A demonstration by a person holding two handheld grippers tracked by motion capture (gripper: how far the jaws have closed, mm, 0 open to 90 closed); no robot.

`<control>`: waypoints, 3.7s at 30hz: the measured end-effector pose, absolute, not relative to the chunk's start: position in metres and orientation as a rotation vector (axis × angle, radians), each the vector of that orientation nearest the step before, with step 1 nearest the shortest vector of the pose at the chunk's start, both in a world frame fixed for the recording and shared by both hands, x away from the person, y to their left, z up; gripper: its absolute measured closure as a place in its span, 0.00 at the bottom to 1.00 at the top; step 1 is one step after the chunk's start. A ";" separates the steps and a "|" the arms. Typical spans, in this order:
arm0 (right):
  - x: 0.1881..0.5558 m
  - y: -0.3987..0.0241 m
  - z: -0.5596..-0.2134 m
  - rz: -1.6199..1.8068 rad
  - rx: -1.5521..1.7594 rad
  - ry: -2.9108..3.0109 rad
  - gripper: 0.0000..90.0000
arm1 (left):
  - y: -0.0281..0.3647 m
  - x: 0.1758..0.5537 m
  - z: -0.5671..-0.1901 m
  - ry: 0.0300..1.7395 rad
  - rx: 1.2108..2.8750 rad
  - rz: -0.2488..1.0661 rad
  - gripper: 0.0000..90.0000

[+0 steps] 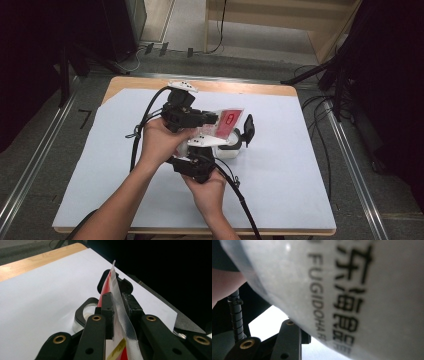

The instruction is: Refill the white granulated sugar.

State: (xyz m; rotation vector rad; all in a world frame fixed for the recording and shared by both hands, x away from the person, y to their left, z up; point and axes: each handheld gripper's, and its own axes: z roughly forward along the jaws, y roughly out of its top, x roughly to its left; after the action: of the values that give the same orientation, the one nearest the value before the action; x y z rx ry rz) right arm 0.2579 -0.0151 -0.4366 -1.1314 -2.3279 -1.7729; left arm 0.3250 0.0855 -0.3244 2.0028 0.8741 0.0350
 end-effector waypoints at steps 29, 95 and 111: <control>0.259 -0.013 -0.434 -1.784 -1.137 -2.305 0.70 | 0.083 0.322 -0.321 0.858 2.011 0.068 0.90; 0.258 -0.017 -0.437 -1.802 -1.104 -2.326 0.71 | 0.083 0.324 -0.322 0.855 2.006 0.069 0.93; 0.258 -0.015 -0.440 -1.795 -1.091 -2.355 0.71 | 0.086 0.325 -0.319 0.859 2.020 0.055 0.94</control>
State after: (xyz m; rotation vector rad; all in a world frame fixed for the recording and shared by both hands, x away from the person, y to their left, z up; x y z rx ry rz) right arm 0.2579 -0.0152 -0.4403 -1.0909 -2.3555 -1.7946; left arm 0.3255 0.0862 -0.3193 2.0201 0.8594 0.0549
